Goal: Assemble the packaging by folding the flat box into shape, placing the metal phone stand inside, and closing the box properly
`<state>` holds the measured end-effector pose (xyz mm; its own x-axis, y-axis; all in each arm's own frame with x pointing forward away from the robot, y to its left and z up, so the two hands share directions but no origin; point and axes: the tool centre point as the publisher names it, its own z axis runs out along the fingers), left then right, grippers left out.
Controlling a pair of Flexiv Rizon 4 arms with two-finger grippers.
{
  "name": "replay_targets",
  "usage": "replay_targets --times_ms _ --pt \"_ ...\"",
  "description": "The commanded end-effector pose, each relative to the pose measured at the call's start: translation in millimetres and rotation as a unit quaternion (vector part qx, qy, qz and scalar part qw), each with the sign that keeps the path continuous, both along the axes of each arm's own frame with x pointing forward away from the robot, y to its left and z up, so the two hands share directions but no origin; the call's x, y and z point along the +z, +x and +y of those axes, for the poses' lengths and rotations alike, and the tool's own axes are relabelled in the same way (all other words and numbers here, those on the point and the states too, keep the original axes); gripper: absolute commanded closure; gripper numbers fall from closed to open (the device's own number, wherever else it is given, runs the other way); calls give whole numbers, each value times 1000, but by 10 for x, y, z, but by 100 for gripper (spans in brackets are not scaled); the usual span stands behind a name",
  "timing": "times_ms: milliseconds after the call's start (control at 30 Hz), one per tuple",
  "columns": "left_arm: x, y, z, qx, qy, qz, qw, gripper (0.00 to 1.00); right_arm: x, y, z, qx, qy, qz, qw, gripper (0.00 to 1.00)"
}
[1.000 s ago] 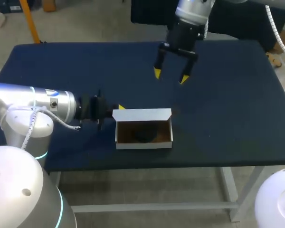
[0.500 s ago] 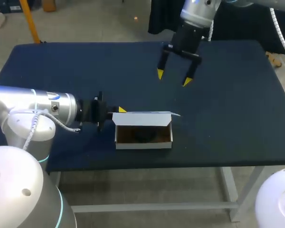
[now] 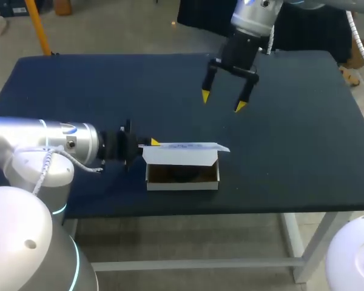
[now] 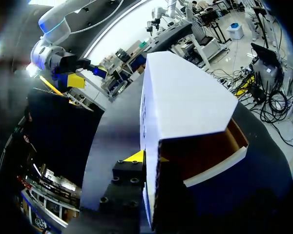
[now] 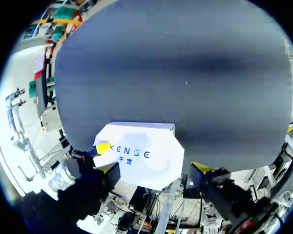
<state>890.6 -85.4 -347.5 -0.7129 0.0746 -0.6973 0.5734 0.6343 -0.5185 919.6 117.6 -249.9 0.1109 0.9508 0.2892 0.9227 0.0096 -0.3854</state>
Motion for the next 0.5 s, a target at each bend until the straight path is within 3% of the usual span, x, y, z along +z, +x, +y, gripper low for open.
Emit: replay_targets --times_ms 33,233,300,367,500 --pt "-97 -58 28 3 -1 -6 1000 100 -17 -118 66 8 -6 -4 1000 0" --pt "-129 -74 28 3 2 -9 1000 100 -122 -327 49 31 9 -27 999 3" --pt "-136 -80 33 3 2 -11 1000 100 -191 -388 33 35 12 -34 999 33" --pt "-141 -85 36 4 3 -13 1000 100 -245 -426 14 35 16 -32 999 51" --pt "-149 -92 35 5 3 -18 1000 100 -346 -505 -17 34 24 -29 999 57"
